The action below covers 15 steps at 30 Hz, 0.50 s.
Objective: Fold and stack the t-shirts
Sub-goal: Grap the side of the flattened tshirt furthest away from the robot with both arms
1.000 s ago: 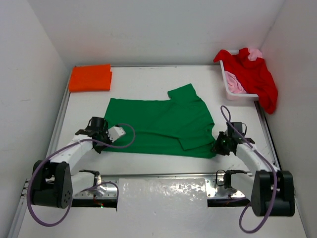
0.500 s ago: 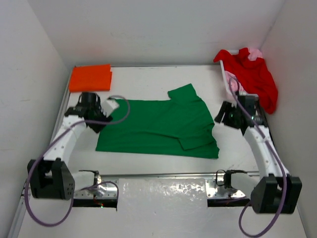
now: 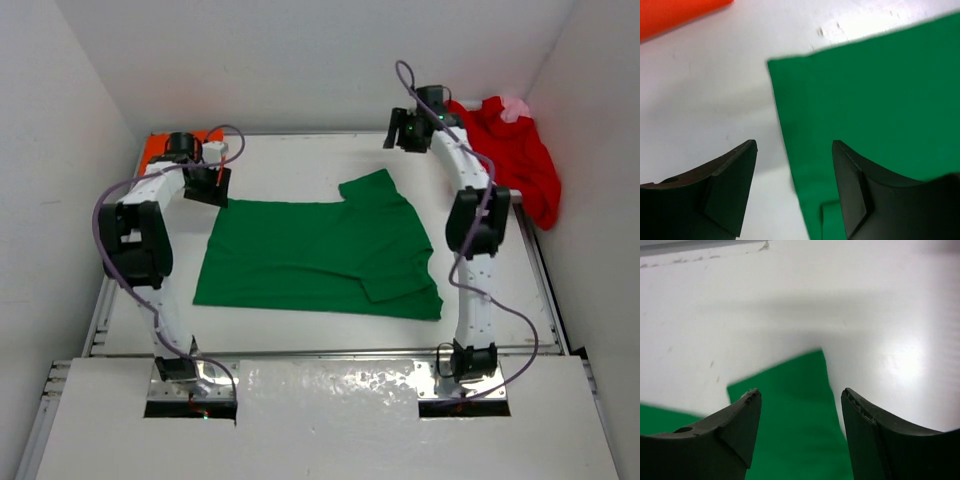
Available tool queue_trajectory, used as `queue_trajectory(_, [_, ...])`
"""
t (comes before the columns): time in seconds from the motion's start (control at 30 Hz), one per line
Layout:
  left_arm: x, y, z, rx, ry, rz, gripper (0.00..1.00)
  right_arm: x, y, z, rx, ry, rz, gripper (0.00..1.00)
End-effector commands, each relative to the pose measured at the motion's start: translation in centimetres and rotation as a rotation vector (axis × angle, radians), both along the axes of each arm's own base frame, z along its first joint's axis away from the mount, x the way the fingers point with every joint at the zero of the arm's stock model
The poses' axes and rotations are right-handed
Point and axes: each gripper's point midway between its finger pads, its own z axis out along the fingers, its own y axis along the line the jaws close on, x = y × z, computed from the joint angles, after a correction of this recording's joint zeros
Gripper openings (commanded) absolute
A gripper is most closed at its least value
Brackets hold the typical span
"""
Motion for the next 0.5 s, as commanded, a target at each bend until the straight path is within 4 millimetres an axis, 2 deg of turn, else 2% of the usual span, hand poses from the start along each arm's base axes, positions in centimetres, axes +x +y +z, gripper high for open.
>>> queue_trajectory(0.0, [4.0,-0.5,1.0,-0.097,-0.073,0.067,0.6,1.2,0.7,-5.9,-0.007,0.115,-0.014,0.63])
queue_trajectory(0.03, [4.4,-0.7,0.5,-0.113,-0.072,0.071,0.61,1.6,0.8,-7.1,0.005,0.116,-0.036,0.63])
queue_trajectory(0.07, [4.6,-0.8,-0.9,-0.124,-0.046,0.076,0.62,3.1,1.0,-7.4,0.02,0.051,-0.041,0.63])
queue_trajectory(0.1, [4.8,-1.0,-1.5,-0.137,-0.041,0.076,0.63,2.2,1.2,-10.1,0.024,0.089,-0.041,0.63])
queue_trajectory(0.13, [5.4,-1.0,-2.0,-0.139,-0.052,0.079,0.64,2.4,1.1,-10.9,0.012,0.083,-0.054,0.63])
queue_trajectory(0.17, [5.5,-0.9,-3.3,-0.138,-0.033,0.097,0.64,2.7,1.0,-12.3,-0.014,0.098,-0.062,0.63])
queue_trajectory(0.23, [6.0,-0.9,-4.8,-0.145,-0.025,0.111,0.64,2.7,0.7,-13.6,-0.05,0.129,-0.07,0.64])
queue_trajectory(0.27, [6.2,-0.9,-5.0,-0.151,-0.024,0.112,0.64,2.9,1.2,-13.8,-0.046,0.128,-0.061,0.63])
queue_trajectory(0.33, [6.2,-1.3,-5.7,-0.17,-0.009,0.114,0.64,2.2,1.9,-14.9,-0.047,0.155,-0.041,0.63])
queue_trajectory(0.37, [6.0,-1.4,-6.4,-0.18,0.006,0.113,0.64,1.1,2.8,-16.1,-0.061,0.178,-0.017,0.63])
queue_trajectory(0.47, [5.3,-2.0,-7.2,-0.195,0.029,0.106,0.64,0.3,4.0,-16.6,-0.082,0.183,0.014,0.62])
